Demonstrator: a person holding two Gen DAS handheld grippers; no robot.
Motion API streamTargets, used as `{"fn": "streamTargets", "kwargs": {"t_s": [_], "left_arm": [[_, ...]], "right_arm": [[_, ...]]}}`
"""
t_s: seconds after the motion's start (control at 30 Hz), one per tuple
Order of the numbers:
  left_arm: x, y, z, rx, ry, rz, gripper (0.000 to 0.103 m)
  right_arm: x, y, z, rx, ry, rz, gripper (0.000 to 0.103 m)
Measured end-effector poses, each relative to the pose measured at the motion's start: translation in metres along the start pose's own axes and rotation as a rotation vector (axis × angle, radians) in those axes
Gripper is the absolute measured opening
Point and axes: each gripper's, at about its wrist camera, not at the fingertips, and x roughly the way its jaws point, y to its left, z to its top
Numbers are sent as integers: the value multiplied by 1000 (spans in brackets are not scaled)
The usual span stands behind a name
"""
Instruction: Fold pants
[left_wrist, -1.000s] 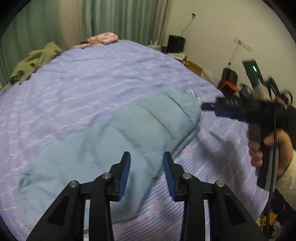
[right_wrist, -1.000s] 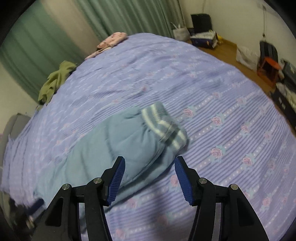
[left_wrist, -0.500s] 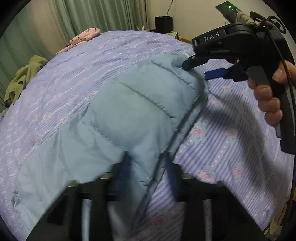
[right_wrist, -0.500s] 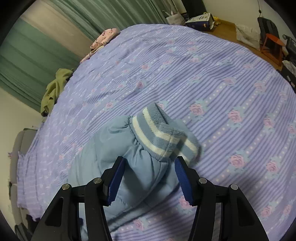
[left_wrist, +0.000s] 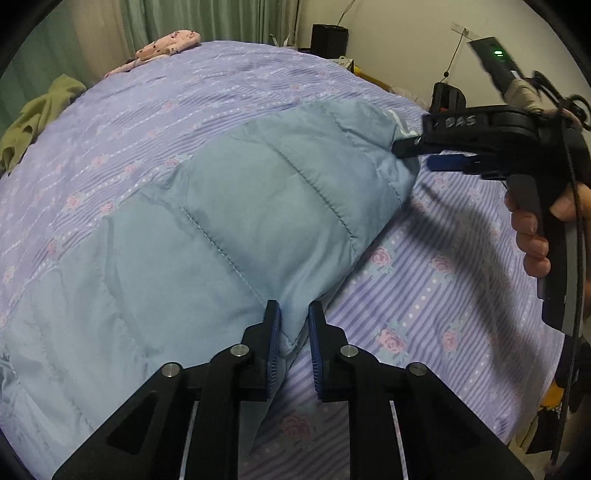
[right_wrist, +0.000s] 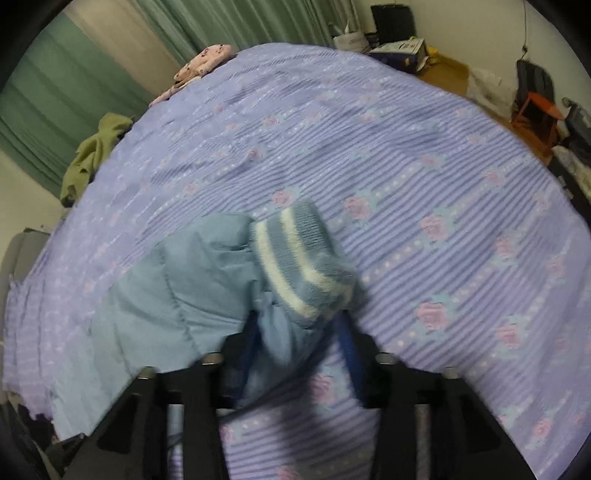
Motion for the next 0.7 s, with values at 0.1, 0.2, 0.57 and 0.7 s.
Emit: {"fn": "streamTargets", "kwargs": {"t_s": [0.1, 0.2, 0.57, 0.7], "left_arm": [[-21, -1, 2, -9, -48, 13, 28], [-39, 3, 6, -38, -122, 40, 38], [-33, 35, 22, -164, -145, 42, 38], [-26, 32, 27, -153, -146, 31, 35]], "right_arm": [[-29, -2, -2, 7, -91, -4, 72], [-41, -7, -4, 53, -138, 20, 79], [39, -23, -2, 231, 14, 174, 78], [50, -18, 1, 222, 16, 202, 58]]}}
